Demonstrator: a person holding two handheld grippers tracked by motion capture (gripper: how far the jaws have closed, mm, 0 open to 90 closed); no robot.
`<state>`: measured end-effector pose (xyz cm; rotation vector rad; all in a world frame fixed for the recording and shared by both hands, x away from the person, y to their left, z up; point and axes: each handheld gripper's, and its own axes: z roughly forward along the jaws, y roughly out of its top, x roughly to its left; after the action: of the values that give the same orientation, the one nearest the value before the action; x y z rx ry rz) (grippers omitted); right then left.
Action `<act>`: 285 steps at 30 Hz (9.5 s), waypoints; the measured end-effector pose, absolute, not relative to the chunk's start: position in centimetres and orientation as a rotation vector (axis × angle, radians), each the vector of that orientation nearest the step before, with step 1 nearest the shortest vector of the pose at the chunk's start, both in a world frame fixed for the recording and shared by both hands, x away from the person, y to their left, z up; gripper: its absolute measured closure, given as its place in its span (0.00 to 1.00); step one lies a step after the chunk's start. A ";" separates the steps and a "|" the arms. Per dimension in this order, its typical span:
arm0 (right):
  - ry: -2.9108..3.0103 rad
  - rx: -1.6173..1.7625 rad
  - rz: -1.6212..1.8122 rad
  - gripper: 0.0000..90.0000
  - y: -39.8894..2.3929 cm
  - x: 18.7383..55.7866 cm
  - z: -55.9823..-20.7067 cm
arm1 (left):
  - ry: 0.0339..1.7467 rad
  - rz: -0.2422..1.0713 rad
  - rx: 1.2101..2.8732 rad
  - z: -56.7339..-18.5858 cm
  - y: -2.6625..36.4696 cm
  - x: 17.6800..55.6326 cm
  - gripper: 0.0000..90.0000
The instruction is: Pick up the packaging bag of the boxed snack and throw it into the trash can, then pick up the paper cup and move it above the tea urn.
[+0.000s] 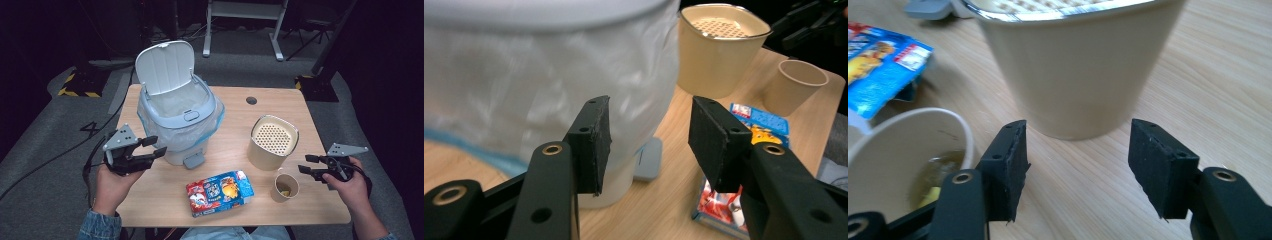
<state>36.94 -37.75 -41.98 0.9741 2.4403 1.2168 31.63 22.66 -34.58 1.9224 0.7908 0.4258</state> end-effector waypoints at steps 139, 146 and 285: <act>2.620 0.481 1.482 1.00 -23.8 35.1 -30.4 | 1.021 0.414 2.159 -50.4 26.0 35.0 0.38; 2.587 0.473 1.480 1.00 -24.5 34.5 -28.9 | 1.024 0.409 2.157 -50.4 25.9 35.1 0.38; 2.347 0.639 1.410 0.19 -28.7 39.3 -29.4 | 1.041 0.412 2.156 -50.3 26.1 35.6 0.37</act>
<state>39.26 -28.66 -29.43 0.6385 2.3470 1.4104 35.61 26.07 -50.33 2.1558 1.0409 0.4120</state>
